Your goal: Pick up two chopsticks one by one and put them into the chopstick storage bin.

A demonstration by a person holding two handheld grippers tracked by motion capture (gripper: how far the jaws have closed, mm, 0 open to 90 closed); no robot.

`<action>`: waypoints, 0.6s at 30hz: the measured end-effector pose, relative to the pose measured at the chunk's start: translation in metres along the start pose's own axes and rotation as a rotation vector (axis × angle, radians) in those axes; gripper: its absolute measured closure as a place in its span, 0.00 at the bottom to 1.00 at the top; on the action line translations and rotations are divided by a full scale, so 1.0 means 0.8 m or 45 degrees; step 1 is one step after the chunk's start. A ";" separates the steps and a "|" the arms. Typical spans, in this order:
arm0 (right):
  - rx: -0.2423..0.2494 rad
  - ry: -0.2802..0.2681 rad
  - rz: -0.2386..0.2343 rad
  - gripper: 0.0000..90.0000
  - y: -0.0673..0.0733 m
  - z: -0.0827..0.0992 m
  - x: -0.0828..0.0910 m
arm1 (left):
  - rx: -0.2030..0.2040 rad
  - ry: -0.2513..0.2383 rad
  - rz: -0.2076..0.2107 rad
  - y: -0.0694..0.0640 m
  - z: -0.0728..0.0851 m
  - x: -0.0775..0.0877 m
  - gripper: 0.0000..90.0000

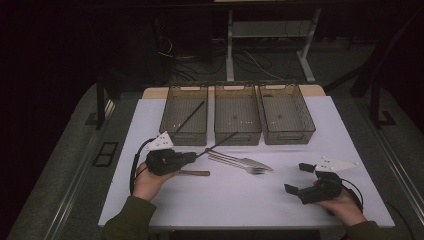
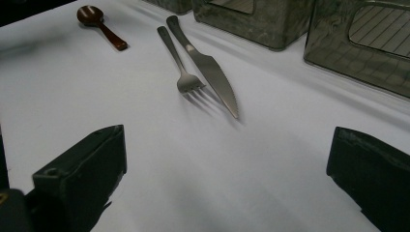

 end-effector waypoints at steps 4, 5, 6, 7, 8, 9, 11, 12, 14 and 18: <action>-0.002 -0.003 0.002 0.00 0.000 0.000 0.000 | 0.000 0.004 -0.015 0.008 -0.003 0.003 0.95; -0.005 -0.003 0.004 0.00 -0.001 0.000 0.000 | 0.006 0.000 -0.020 0.011 -0.004 0.003 0.95; -0.005 -0.003 0.004 0.00 -0.001 0.000 0.000 | 0.008 -0.001 -0.026 0.014 -0.004 0.004 0.95; -0.004 -0.004 0.005 0.00 -0.001 0.000 0.000 | 0.012 -0.002 -0.032 0.017 -0.005 0.005 0.95; -0.003 -0.003 0.005 0.00 -0.001 0.000 0.000 | 0.015 0.001 -0.038 0.020 -0.006 0.006 0.95; -0.004 -0.004 0.005 0.00 -0.001 0.000 0.000 | 0.016 -0.006 -0.043 0.023 -0.007 0.006 0.95; -0.006 -0.003 0.006 0.00 -0.001 0.000 0.000 | 0.016 -0.005 -0.053 0.028 -0.010 0.008 0.95; -0.008 -0.004 0.006 0.00 -0.001 0.000 0.000 | 0.018 -0.007 -0.060 0.030 -0.012 0.008 0.95; -0.007 -0.003 0.005 0.00 -0.001 0.000 0.000 | 0.019 -0.007 -0.067 0.034 -0.016 0.009 0.95; -0.008 -0.001 0.005 0.00 -0.001 0.000 0.000 | 0.020 -0.014 -0.081 0.042 -0.024 0.009 0.95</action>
Point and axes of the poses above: each handheld gripper's, and its own axes: x roughly backward along the jaws, z roughly out of its underside, y roughly to its left, the point moved 7 cm from there along -x, roughly forward along the jaws, and after that the axes turned 8 degrees about -x, right-handed, at the moved point
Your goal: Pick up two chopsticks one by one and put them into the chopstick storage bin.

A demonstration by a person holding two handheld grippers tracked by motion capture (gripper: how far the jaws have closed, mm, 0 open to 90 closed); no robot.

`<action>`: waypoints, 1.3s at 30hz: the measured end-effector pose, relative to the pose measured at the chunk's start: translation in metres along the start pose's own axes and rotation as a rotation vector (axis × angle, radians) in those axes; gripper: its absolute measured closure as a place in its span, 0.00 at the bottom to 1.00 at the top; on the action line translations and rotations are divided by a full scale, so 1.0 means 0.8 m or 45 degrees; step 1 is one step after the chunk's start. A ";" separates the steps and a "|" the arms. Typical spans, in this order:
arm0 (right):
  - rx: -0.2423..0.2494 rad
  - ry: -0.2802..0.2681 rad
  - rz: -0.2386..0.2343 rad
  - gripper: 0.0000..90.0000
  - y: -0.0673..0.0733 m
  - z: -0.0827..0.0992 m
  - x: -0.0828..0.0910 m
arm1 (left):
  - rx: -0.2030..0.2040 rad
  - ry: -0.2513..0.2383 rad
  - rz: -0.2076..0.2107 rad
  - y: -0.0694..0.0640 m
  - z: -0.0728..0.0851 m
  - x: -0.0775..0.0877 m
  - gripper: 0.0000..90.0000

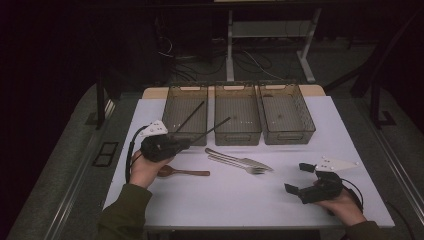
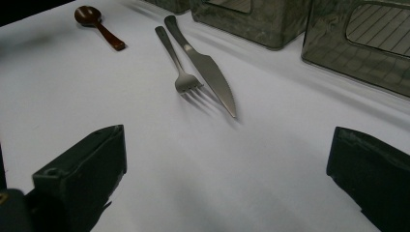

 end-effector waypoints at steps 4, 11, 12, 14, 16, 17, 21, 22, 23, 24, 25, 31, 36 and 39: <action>-0.001 -0.002 0.001 0.00 0.000 0.000 0.000 | 0.006 0.002 -0.006 0.007 -0.006 -0.001 0.95; 0.000 -0.002 0.001 0.00 0.000 0.000 0.000 | 0.021 0.005 -0.042 0.023 -0.020 -0.003 0.95; -0.001 -0.002 0.001 0.00 0.000 0.000 0.000 | 0.025 0.008 -0.049 0.026 -0.022 -0.003 0.95; -0.002 0.000 0.000 0.00 0.000 0.000 0.000 | 0.031 0.007 -0.059 0.033 -0.027 -0.004 0.95; -0.001 0.001 -0.001 0.00 0.000 0.000 0.000 | 0.037 0.009 -0.070 0.038 -0.031 -0.005 0.95; -0.001 0.000 -0.001 0.00 0.000 0.000 0.000 | 0.040 0.010 -0.076 0.042 -0.033 -0.006 0.95; -0.002 -0.003 0.000 0.00 0.000 0.000 0.000 | 0.068 0.014 -0.100 0.055 -0.035 -0.011 0.95; -0.002 -0.003 -0.001 0.00 0.000 0.000 0.000 | 0.073 0.019 -0.108 0.058 -0.035 -0.013 0.95; -0.002 -0.003 0.000 0.00 0.000 0.000 0.000 | 0.081 0.020 -0.112 0.061 -0.035 -0.014 0.95; -0.002 -0.003 -0.001 0.00 0.000 0.000 0.000 | 0.087 0.020 -0.121 0.065 -0.036 -0.015 0.95; -0.001 -0.005 0.000 0.00 0.000 0.000 0.000 | 0.094 0.021 -0.129 0.068 -0.036 -0.016 0.95; 0.001 -0.006 0.000 0.00 0.000 0.000 0.001 | 0.131 0.034 -0.185 0.089 -0.037 -0.021 0.95; -0.001 -0.007 0.000 0.00 -0.001 -0.001 0.001 | 0.162 0.053 -0.245 0.105 -0.037 -0.025 0.95; -0.002 -0.007 0.000 0.00 0.000 -0.001 0.001 | 0.169 0.079 -0.278 0.113 -0.036 -0.028 0.95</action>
Point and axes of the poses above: each handheld gripper's, and its own axes: x roughly backward along the jaws, z roughly out of its underside, y roughly to its left, the point moved 7 cm from there along -x, roughly forward along the jaws, and after that the axes turned 8 degrees about -x, right-handed, at the moved point
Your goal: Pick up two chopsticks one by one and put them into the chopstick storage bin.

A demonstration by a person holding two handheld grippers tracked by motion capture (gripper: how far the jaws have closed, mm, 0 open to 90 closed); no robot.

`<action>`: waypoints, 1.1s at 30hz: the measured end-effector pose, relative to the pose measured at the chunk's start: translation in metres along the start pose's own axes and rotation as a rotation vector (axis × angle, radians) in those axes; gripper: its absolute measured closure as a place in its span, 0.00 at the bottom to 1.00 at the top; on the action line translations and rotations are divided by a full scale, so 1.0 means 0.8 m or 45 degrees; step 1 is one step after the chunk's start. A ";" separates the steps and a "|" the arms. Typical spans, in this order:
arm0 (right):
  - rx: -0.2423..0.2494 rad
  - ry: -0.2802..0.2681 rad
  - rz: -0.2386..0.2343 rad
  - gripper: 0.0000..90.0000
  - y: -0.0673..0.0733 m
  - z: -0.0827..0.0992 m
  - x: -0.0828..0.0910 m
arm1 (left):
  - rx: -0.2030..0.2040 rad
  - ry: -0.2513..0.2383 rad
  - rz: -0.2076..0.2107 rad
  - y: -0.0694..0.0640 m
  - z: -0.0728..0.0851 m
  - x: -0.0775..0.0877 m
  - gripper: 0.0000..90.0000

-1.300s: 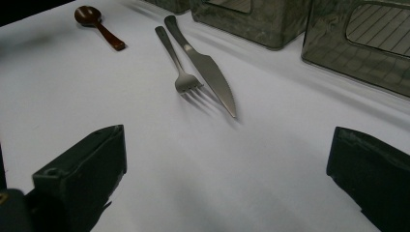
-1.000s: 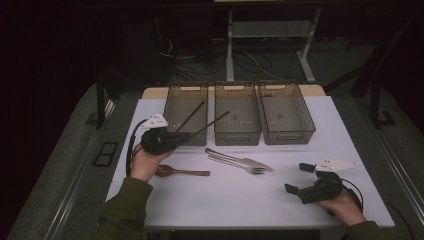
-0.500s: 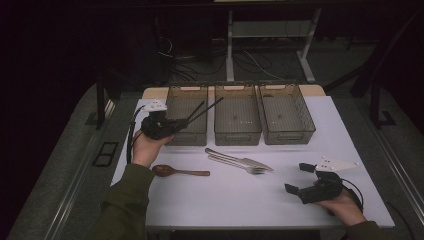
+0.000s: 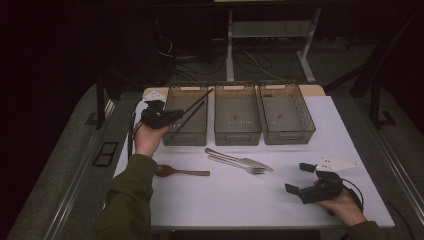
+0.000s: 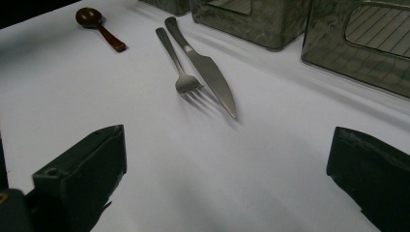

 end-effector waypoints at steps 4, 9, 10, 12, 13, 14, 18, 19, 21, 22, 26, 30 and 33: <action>-0.003 0.001 -0.002 0.00 0.000 0.000 0.000 | 0.035 0.005 -0.031 0.009 0.000 -0.007 0.95; -0.003 0.001 -0.003 0.00 0.000 0.000 0.001 | 0.071 0.024 -0.075 0.020 0.003 -0.017 0.95; -0.003 0.001 -0.003 0.00 0.000 0.000 0.001 | 0.073 0.035 -0.088 0.022 0.004 -0.019 0.95; -0.001 0.001 -0.004 0.00 0.000 0.000 0.001 | 0.093 0.045 -0.098 0.026 0.005 -0.023 0.95; -0.002 0.001 -0.004 0.00 0.000 0.000 0.001 | 0.100 0.049 -0.102 0.027 0.005 -0.026 0.95; -0.002 0.001 -0.004 0.00 0.000 0.000 0.001 | 0.093 0.062 -0.101 0.028 0.006 -0.028 0.95; 0.002 -0.001 -0.005 0.00 0.000 0.000 0.001 | 0.099 0.104 -0.127 0.034 0.008 -0.036 0.95; 0.002 0.000 -0.006 0.00 0.000 0.000 0.001 | 0.106 0.108 -0.131 0.035 0.008 -0.037 0.95; 0.001 -0.002 -0.007 0.00 0.000 0.000 0.001 | 0.107 0.118 -0.133 0.037 0.008 -0.039 0.95; 0.002 -0.005 -0.008 0.00 0.000 -0.001 0.001 | 0.104 0.120 -0.136 0.037 0.008 -0.041 0.95; 0.003 -0.004 -0.008 0.00 0.000 -0.001 0.001 | 0.102 0.129 -0.141 0.038 0.006 -0.044 0.94; 0.002 -0.007 -0.009 0.00 0.000 -0.001 0.002 | 0.094 0.122 -0.169 0.039 0.002 -0.046 0.80; -0.001 -0.008 -0.008 0.00 0.000 -0.001 0.002 | 0.090 0.110 -0.167 0.039 0.000 -0.043 0.74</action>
Point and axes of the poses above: each handheld gripper's, and its own axes: x roughly backward along the jaws, z roughly out of its underside, y roughly to its left, the point moved 7 cm from there along -x, roughly forward along the jaws, and after that the axes turned 8 degrees about -x, right-handed, at the moved point
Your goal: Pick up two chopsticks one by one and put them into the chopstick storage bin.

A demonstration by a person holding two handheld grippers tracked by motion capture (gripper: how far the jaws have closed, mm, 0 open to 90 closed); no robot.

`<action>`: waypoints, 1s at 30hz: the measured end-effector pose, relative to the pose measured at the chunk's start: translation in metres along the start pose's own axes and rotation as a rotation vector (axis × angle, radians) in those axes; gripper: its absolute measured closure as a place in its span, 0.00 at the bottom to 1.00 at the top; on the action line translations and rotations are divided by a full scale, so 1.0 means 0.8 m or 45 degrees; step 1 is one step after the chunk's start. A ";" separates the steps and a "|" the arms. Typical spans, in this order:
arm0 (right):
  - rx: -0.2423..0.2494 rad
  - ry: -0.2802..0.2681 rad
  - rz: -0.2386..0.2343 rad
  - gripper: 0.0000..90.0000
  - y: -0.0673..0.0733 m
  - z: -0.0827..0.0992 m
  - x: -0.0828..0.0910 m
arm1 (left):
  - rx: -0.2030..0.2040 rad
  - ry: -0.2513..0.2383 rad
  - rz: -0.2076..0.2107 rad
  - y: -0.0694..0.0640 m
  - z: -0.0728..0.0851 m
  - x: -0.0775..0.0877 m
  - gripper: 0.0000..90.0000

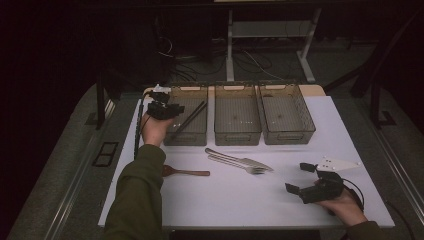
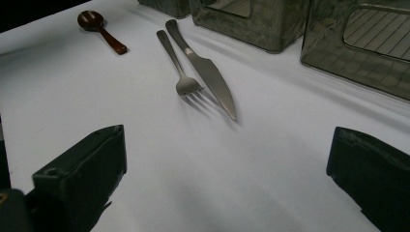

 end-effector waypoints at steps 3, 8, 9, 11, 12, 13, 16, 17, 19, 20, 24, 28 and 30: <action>0.005 0.001 -0.001 0.00 0.000 0.000 0.000 | -0.008 -0.001 0.019 -0.002 -0.001 0.003 0.69; 0.003 0.000 -0.001 0.00 0.000 0.000 0.000 | -0.035 -0.018 0.071 -0.010 -0.005 0.013 0.63; 0.003 0.000 0.000 0.00 0.000 0.000 0.000 | -0.039 -0.022 0.086 -0.013 -0.006 0.016 0.61; 0.005 0.003 0.000 0.00 0.000 0.000 0.000 | -0.057 -0.034 0.104 -0.017 -0.008 0.021 0.59; 0.003 0.006 0.000 0.00 0.000 0.001 0.000 | -0.066 -0.038 0.119 -0.020 -0.009 0.024 0.57; 0.004 0.003 0.001 0.00 0.000 0.000 0.000 | -0.068 -0.039 0.133 -0.024 -0.010 0.027 0.55; 0.003 0.000 0.002 0.00 0.000 0.000 0.000 | -0.098 -0.045 0.164 -0.034 -0.013 0.035 0.50; 0.002 0.001 0.002 0.00 0.000 0.000 0.000 | -0.118 -0.049 0.179 -0.037 -0.014 0.038 0.48; 0.001 0.005 0.001 0.00 0.000 0.001 0.000 | -0.122 -0.067 0.202 -0.046 -0.015 0.044 0.45; 0.001 0.004 0.000 0.00 0.000 0.001 0.000 | -0.131 -0.073 0.209 -0.050 -0.014 0.047 0.44; 0.002 -0.001 0.003 0.00 0.000 0.000 0.000 | -0.136 -0.114 0.255 -0.068 -0.010 0.061 0.40; 0.001 0.005 0.003 0.00 0.000 0.001 -0.001 | -0.158 -0.128 0.301 -0.085 0.000 0.072 0.35; 0.002 0.006 0.004 0.00 0.001 0.001 -0.001 | -0.171 -0.133 0.316 -0.093 0.006 0.076 0.33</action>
Point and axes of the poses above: each handheld gripper's, and its own axes: x roughly backward along the jaws, z roughly out of its underside, y roughly to its left, the point moved 7 cm from there along -x, roughly forward along the jaws, and after that the axes turned 8 degrees about -x, right-handed, at the moved point
